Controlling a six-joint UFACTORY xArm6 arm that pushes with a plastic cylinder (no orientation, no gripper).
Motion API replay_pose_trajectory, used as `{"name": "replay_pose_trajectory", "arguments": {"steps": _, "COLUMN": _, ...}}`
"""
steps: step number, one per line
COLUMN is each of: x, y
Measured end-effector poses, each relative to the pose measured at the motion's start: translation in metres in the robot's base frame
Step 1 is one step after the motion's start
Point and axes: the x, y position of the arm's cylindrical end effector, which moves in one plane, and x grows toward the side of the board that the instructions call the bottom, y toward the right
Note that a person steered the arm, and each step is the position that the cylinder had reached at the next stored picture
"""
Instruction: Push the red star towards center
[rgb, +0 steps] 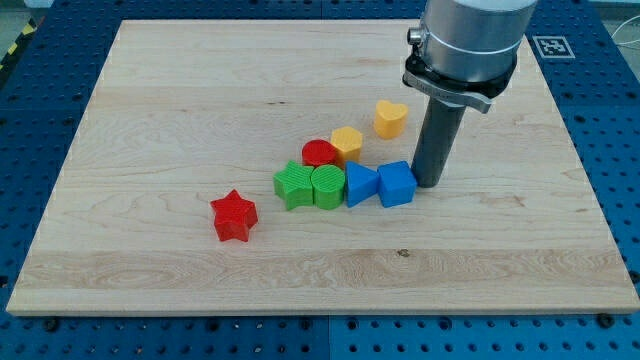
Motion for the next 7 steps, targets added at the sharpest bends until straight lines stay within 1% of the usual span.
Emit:
{"name": "replay_pose_trajectory", "arguments": {"steps": 1, "x": -0.002, "y": 0.010}}
{"name": "replay_pose_trajectory", "arguments": {"steps": 2, "x": 0.011, "y": 0.025}}
{"name": "replay_pose_trajectory", "arguments": {"steps": 4, "x": 0.069, "y": 0.027}}
{"name": "replay_pose_trajectory", "arguments": {"steps": 5, "x": 0.085, "y": 0.001}}
{"name": "replay_pose_trajectory", "arguments": {"steps": 7, "x": 0.086, "y": -0.056}}
